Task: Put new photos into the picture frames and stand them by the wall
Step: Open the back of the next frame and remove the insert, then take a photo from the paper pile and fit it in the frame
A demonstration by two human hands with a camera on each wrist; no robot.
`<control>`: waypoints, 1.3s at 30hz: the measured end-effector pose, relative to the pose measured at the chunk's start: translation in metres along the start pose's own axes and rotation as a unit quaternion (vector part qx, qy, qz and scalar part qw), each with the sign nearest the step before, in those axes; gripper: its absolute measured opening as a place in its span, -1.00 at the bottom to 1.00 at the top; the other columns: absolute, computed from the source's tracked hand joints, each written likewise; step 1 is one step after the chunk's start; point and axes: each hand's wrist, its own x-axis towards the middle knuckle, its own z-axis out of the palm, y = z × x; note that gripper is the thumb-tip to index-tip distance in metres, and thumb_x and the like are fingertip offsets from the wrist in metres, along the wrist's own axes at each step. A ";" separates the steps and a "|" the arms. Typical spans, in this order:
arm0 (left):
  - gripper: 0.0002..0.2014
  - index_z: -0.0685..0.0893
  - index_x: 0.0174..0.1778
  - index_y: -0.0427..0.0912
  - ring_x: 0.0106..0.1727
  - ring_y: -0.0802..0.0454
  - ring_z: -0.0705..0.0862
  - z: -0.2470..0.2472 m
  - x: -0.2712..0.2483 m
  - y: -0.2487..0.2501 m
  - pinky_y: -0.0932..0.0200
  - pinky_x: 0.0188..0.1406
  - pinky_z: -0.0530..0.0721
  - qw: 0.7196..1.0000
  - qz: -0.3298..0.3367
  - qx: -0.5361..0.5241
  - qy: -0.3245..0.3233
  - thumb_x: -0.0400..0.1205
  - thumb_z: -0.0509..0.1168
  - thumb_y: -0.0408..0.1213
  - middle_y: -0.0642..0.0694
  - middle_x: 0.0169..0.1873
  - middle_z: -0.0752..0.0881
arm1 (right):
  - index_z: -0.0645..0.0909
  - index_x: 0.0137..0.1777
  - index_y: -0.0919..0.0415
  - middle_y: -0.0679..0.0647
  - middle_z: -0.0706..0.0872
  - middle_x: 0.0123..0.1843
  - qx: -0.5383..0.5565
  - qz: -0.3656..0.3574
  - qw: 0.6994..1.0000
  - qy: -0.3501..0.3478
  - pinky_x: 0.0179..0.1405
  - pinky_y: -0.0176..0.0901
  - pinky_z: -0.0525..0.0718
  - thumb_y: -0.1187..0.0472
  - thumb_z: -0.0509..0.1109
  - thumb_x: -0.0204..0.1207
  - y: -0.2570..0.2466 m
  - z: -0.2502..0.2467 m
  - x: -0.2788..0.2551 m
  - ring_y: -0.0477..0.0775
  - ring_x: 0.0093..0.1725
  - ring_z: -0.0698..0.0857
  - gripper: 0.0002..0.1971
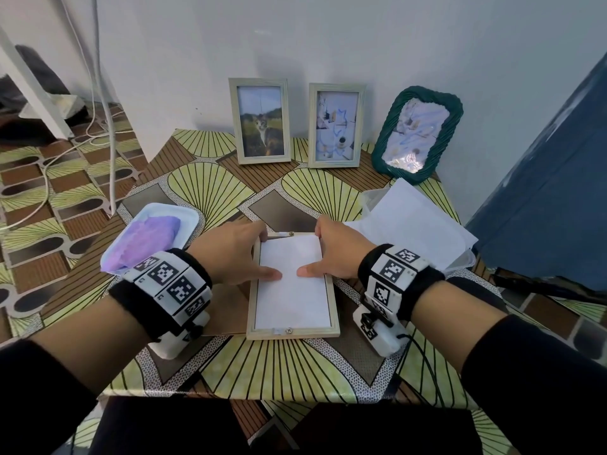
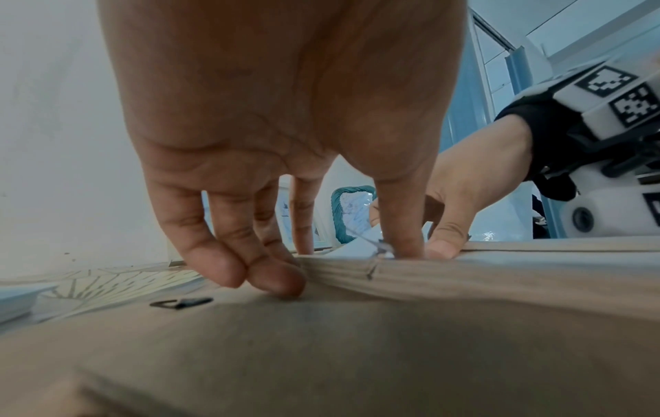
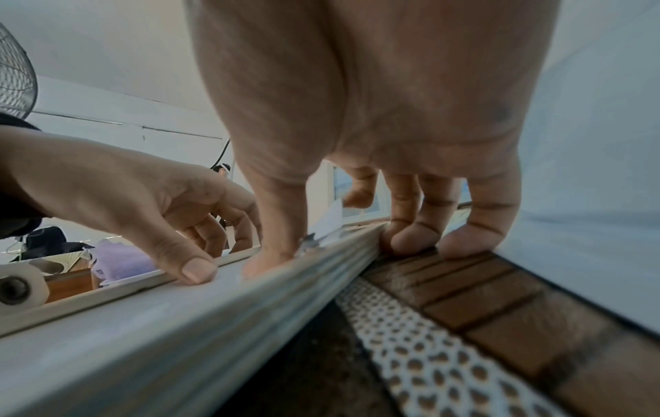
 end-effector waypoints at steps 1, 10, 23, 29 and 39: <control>-0.43 0.46 0.12 0.11 -0.08 0.09 0.54 0.000 0.000 0.000 0.12 -0.18 0.47 1.000 0.001 -0.007 -0.001 0.37 0.44 0.35 0.10 -0.07 0.59 | 0.34 0.29 0.16 0.14 0.56 0.27 -0.009 -0.002 1.000 -0.003 0.09 0.01 0.60 -0.19 0.63 0.27 0.000 0.000 -0.001 0.14 0.18 0.57 -0.24; -0.27 0.41 0.37 0.19 0.01 0.05 0.57 0.000 0.000 -0.002 0.06 -0.02 0.59 1.000 -0.003 -0.016 0.008 0.34 0.45 0.37 0.04 0.09 0.53 | 0.35 0.20 0.01 0.18 0.52 0.20 0.011 -0.025 0.999 0.026 0.11 0.07 0.61 -0.01 0.52 0.46 -0.001 -0.001 -0.010 0.25 0.09 0.61 -0.55; -0.34 0.56 0.24 0.08 0.00 0.11 0.50 0.005 0.002 -0.002 0.15 -0.14 0.43 0.999 0.007 -0.023 0.047 0.31 0.51 0.30 0.11 0.00 0.51 | 0.33 0.55 0.12 0.10 0.60 0.34 0.023 -0.032 0.996 0.076 0.28 0.05 0.61 -0.01 0.48 0.51 -0.004 -0.002 -0.035 0.13 0.29 0.60 -0.34; -0.39 0.51 0.16 0.10 -0.02 0.08 0.54 0.000 -0.002 0.002 0.06 -0.06 0.59 0.999 0.002 -0.023 0.042 0.31 0.53 0.27 0.10 -0.03 0.57 | 0.57 0.26 -0.02 -0.02 0.65 0.14 -0.016 -0.076 0.976 0.205 0.05 0.03 0.68 -0.02 0.34 0.58 0.005 -0.037 -0.082 0.01 0.03 0.63 -0.72; -0.54 0.42 0.05 0.14 -0.22 0.14 0.68 -0.013 -0.015 0.015 0.02 -0.20 0.76 0.990 0.011 -0.086 0.110 0.42 0.58 -0.09 0.12 -0.21 0.71 | 0.37 0.51 -0.03 0.02 0.64 0.22 -0.110 0.054 0.981 0.150 0.13 0.07 0.68 -0.26 0.18 0.61 0.070 -0.041 -0.121 0.05 0.17 0.64 -0.46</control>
